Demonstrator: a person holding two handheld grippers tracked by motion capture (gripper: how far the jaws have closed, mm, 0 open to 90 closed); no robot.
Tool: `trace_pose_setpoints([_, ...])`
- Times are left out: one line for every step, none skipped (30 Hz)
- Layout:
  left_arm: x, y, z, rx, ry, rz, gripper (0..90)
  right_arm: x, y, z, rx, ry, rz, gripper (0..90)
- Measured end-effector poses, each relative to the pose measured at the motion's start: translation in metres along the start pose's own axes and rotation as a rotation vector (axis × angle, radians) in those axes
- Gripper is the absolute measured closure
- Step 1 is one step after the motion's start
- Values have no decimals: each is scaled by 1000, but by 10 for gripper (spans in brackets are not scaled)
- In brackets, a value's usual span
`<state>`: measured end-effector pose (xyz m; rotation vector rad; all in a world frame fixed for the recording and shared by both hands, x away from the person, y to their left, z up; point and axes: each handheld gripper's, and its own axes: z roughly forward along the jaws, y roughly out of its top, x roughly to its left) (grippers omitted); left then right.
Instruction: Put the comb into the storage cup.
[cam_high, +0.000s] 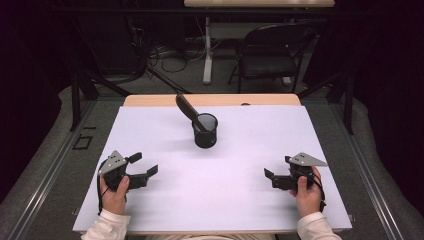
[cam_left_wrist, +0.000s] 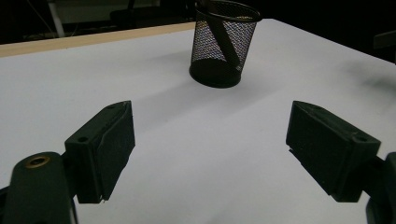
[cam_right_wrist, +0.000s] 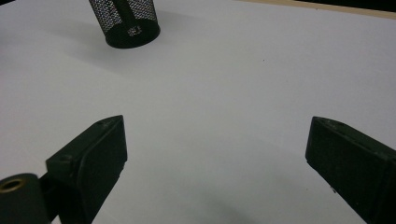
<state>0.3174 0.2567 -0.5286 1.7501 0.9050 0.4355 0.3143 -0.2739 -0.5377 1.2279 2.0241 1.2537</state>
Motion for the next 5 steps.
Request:
trace_pose_setpoints([0, 0, 0, 0, 0, -1, 160, 0, 0, 0, 3, 2, 1, 53])
trace_pose_setpoints([0, 0, 0, 1, 1, -1, 160, 0, 0, 0, 4, 2, 1, 53])
trace_pose_setpoints([0, 0, 0, 1, 2, -1, 160, 0, 0, 0, 1, -1, 2, 53])
trace_pose_setpoints([0, 0, 1, 0, 2, 0, 160, 0, 0, 0, 4, -2, 1, 53])
trace_pose_setpoints([0, 0, 1, -3, 1, -3, 160, 0, -1, 0, 3, -2, 3, 53])
